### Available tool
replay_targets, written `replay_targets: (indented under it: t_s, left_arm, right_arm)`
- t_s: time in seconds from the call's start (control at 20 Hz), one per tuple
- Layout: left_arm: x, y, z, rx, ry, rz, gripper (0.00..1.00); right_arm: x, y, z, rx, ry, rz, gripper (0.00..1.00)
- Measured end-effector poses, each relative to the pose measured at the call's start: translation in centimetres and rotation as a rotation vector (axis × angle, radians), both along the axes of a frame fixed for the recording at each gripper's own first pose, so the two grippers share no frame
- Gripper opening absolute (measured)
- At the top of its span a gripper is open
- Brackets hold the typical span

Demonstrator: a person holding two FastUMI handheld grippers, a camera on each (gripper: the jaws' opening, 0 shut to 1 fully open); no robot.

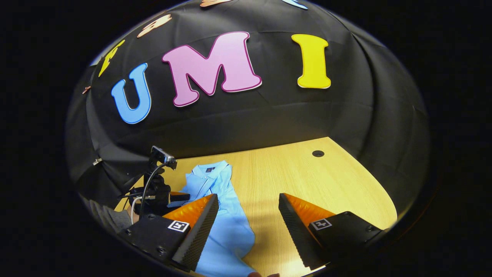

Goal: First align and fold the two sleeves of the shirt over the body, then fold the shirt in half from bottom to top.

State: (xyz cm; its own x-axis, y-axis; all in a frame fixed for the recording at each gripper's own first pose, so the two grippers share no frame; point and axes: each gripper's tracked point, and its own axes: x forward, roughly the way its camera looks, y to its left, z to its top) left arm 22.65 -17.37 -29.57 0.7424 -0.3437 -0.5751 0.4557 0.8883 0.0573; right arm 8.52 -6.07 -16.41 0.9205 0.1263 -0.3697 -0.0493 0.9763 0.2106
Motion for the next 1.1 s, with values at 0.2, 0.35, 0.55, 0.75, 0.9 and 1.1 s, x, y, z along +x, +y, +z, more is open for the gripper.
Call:
replay_targets:
  t_s: [0.2,0.35,0.55,0.75,0.9,1.1]
  left_arm:
    - [-0.9,0.7,3.6,-0.019,-0.076,0.033,0.85]
    - [-3.1,2.1,9.0,-0.058,-0.185,0.089,0.84]
    - [-9.6,5.2,13.8,-0.083,-0.256,0.174,0.84]
    - [-17.9,8.1,11.5,-0.09,-0.144,0.247,0.84]
    - [-23.6,9.7,7.9,-0.086,-0.017,0.296,0.84]
    - [-29.1,10.7,2.1,-0.042,0.138,0.303,0.85]
  right_arm:
    - [-0.9,0.1,1.4,-0.01,-0.016,0.007,0.98]
    - [-1.8,0.5,2.3,-0.022,-0.028,0.021,0.98]
    - [-3.5,1.2,2.1,-0.037,-0.012,0.049,0.98]
    - [-7.1,1.8,-1.0,-0.104,0.059,0.108,0.98]
    - [-11.1,2.2,-5.1,-0.131,0.166,0.154,0.98]
    - [-15.1,2.9,-9.1,-0.143,0.279,0.197,0.98]
